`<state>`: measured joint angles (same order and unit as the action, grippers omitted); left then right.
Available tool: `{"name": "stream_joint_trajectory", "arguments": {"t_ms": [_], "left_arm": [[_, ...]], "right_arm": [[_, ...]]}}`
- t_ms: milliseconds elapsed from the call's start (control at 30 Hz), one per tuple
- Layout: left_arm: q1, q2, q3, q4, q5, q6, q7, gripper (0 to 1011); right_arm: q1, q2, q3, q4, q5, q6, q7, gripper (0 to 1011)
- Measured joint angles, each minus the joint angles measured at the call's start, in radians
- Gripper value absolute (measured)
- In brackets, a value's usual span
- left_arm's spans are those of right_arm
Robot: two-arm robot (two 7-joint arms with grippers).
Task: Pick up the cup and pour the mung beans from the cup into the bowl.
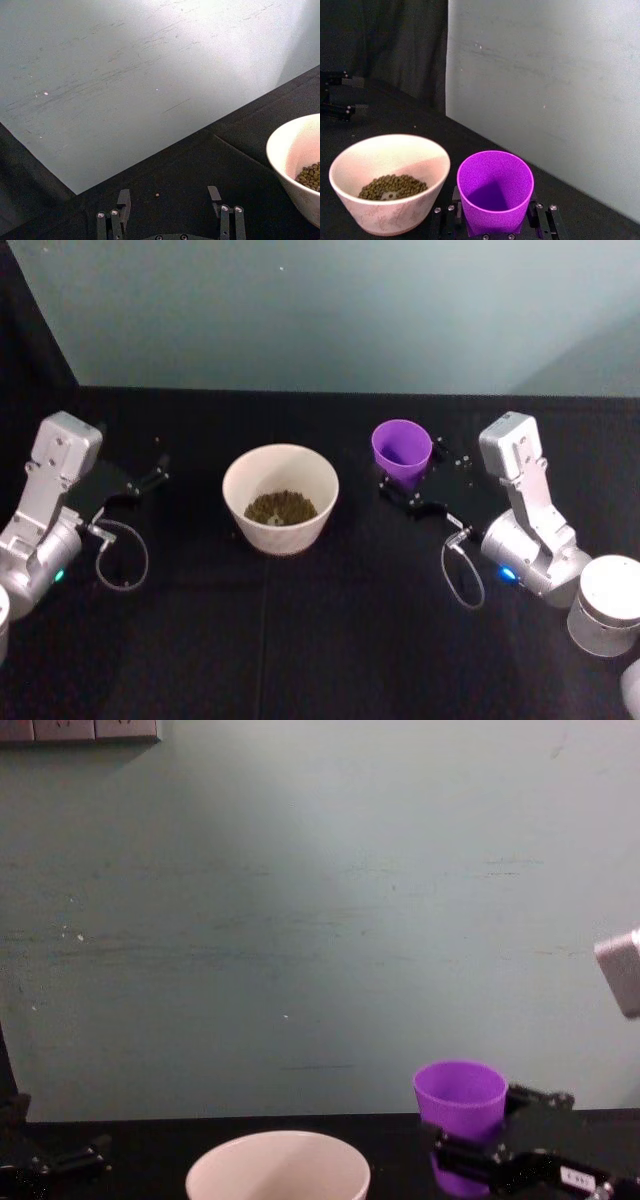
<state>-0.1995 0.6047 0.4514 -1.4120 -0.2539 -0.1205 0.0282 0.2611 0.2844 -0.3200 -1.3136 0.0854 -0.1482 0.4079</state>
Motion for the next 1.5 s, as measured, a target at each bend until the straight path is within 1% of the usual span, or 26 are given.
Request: {"name": "stream_joint_trajectory", "arguments": {"t_ms": [33,233,467,800,933,1433,1500], "left_arm": [[0.000,0.000,0.000,0.000,0.000,0.000,0.000,1000],[0.000,0.000,0.000,0.000,0.000,0.000,0.000,1000],[0.000,0.000,0.000,0.000,0.000,0.000,0.000,1000],[0.000,0.000,0.000,0.000,0.000,0.000,0.000,1000],[0.000,0.000,0.000,0.000,0.000,0.000,0.000,1000],[0.000,0.000,0.000,0.000,0.000,0.000,0.000,1000],[0.000,0.000,0.000,0.000,0.000,0.000,0.000,1000]], "right_arm": [[0.005,-0.005,-0.001,0.026,0.016,-0.008,0.006,723],[0.024,-0.026,-0.006,0.113,0.068,-0.044,0.031,723],[0.035,-0.039,-0.018,0.161,0.091,-0.071,0.038,724],[0.036,-0.043,-0.021,0.180,0.107,-0.093,0.036,723],[0.035,-0.048,-0.016,0.191,0.126,-0.107,0.040,724],[0.037,-0.048,-0.019,0.204,0.137,-0.113,0.046,724],[0.037,-0.048,-0.019,0.204,0.139,-0.113,0.046,763]]}}
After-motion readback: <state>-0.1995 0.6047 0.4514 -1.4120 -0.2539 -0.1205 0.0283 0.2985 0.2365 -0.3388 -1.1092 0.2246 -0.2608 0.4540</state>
